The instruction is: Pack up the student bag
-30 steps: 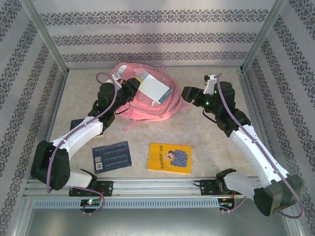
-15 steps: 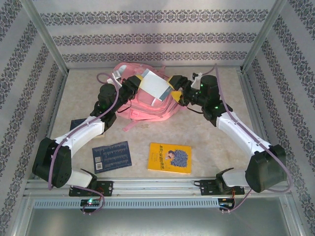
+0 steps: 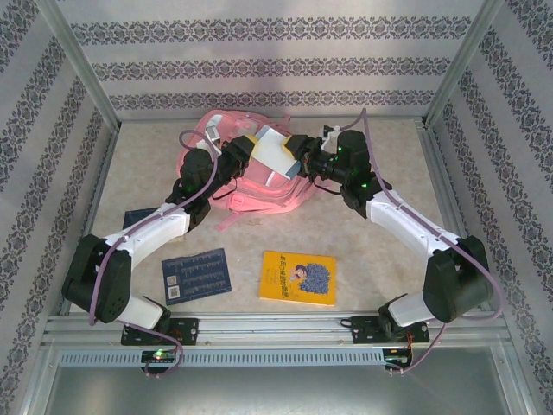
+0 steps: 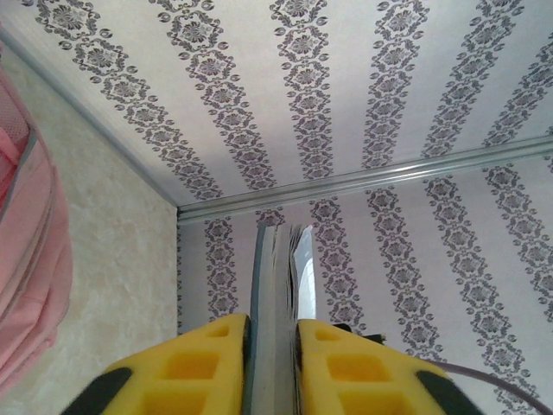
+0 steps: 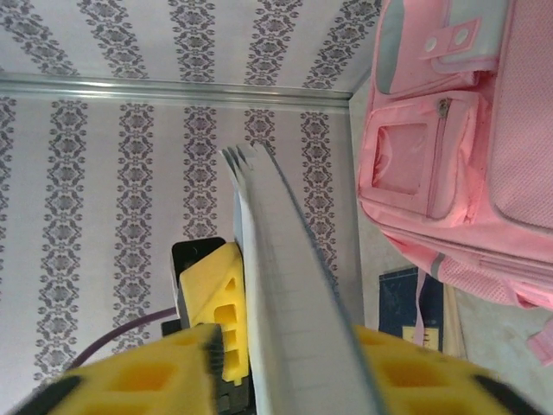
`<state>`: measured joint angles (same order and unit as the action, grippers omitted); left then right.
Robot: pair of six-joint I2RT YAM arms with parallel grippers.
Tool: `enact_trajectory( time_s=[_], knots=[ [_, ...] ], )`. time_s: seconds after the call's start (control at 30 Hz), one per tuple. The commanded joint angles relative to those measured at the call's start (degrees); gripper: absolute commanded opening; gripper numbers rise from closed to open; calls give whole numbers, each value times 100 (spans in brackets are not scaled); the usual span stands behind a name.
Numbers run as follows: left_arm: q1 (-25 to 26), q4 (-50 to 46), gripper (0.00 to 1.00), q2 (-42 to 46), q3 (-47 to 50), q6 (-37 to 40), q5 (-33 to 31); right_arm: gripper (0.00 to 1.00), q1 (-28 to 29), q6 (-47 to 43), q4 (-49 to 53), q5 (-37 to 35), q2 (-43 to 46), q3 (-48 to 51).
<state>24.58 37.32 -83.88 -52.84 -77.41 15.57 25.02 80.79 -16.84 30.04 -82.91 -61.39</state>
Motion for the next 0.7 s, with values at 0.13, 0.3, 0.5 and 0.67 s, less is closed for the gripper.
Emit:
enact_trajectory(
  time_s=[0.13,0.3,0.5,0.67],
  knots=[
    [48,-179,46,-26,-393,391,238,10,-223,-258,128,-338,404,85],
    [0,-2303,53,-225,-1435,1969,678,5,-677,-1464,2225,-821,1169,96],
    [77,-5337,53,-1682,-3689,4145,812,1,-886,-3105,4843,-1799,1914,13],
    [98,-6247,53,-2985,-5168,5011,574,0,-944,-3568,5650,-2106,2430,251]
  ],
)
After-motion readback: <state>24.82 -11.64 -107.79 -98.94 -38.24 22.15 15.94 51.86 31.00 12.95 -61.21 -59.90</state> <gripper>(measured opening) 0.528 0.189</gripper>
